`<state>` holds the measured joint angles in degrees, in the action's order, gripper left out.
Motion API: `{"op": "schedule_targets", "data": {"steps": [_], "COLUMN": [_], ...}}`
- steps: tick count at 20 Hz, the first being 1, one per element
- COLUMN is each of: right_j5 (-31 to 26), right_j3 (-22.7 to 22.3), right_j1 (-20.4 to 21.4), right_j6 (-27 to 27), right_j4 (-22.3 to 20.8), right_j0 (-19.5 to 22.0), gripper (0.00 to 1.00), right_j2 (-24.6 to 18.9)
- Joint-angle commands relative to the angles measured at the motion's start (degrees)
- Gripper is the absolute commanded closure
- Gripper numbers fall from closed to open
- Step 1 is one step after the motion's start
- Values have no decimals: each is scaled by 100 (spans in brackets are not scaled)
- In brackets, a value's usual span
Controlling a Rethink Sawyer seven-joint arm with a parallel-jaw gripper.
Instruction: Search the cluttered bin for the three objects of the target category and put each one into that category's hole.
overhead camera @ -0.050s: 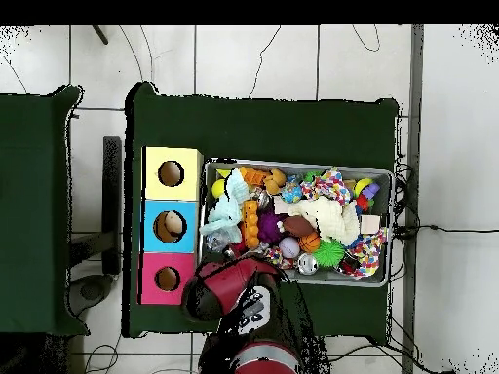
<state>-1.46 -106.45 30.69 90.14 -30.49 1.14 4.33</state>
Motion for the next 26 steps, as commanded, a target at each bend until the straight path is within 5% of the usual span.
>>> {"op": "schedule_targets", "data": {"steps": [1,9,26], "right_j5": [622,995,2079], "right_j3": [245,129,194], "right_j1": [23,-211,-231], "right_j6": [989,1098,1086], "right_j4": [141,174,305], "right_j0": [323,626,374], "gripper": [0,0,0], "right_j2": [-305,-767,-388]}}
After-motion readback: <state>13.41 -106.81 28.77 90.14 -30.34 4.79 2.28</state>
